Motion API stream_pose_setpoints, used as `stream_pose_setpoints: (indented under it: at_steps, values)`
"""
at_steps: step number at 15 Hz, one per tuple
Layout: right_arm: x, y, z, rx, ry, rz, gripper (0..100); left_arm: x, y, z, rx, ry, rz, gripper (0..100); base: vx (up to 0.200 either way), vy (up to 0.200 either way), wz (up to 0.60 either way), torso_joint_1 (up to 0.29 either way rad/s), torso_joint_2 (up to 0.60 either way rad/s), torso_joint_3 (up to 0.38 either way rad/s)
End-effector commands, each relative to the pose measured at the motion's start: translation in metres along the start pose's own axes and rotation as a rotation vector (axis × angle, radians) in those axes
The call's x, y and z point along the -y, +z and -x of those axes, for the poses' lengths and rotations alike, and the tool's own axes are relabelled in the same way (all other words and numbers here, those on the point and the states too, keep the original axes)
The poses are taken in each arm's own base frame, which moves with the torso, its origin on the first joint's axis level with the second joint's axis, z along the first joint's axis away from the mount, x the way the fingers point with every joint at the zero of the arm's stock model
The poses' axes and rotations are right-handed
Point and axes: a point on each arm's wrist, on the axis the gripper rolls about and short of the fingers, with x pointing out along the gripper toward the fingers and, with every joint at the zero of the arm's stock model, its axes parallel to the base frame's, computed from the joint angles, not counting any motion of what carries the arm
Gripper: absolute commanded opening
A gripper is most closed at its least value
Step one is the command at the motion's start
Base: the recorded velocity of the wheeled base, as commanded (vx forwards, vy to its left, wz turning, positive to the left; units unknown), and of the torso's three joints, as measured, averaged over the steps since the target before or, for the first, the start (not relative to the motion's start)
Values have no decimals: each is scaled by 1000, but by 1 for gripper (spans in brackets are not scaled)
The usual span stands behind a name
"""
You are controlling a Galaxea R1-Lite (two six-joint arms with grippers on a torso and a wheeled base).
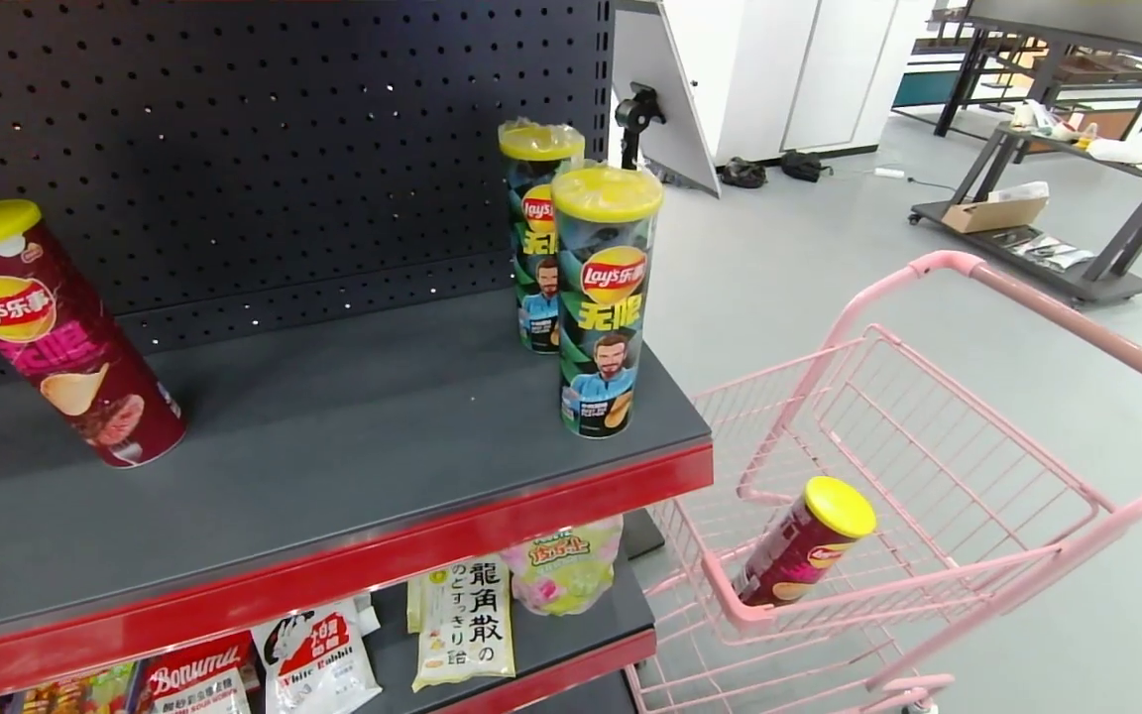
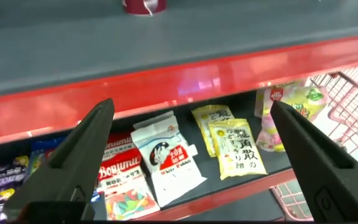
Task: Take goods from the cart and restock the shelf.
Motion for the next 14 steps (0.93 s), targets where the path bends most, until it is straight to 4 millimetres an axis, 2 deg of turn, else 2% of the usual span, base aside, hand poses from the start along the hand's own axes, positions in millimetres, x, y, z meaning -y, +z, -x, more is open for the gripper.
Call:
stream_pose_setpoints:
  at_steps: [1,9,14]
  values:
    - [0,0,0,-1,0,0,100,0,0,0,-2,0,1,100,0,0,0,-149,403,261]
    - [0,0,0,-1,-3,0,100,0,0,0,-2,0,1,100,0,0,0,-173,514,344]
    - [0,0,0,-1,-4,5,100,0,0,0,-2,0,1,100,0,0,0,-120,456,332]
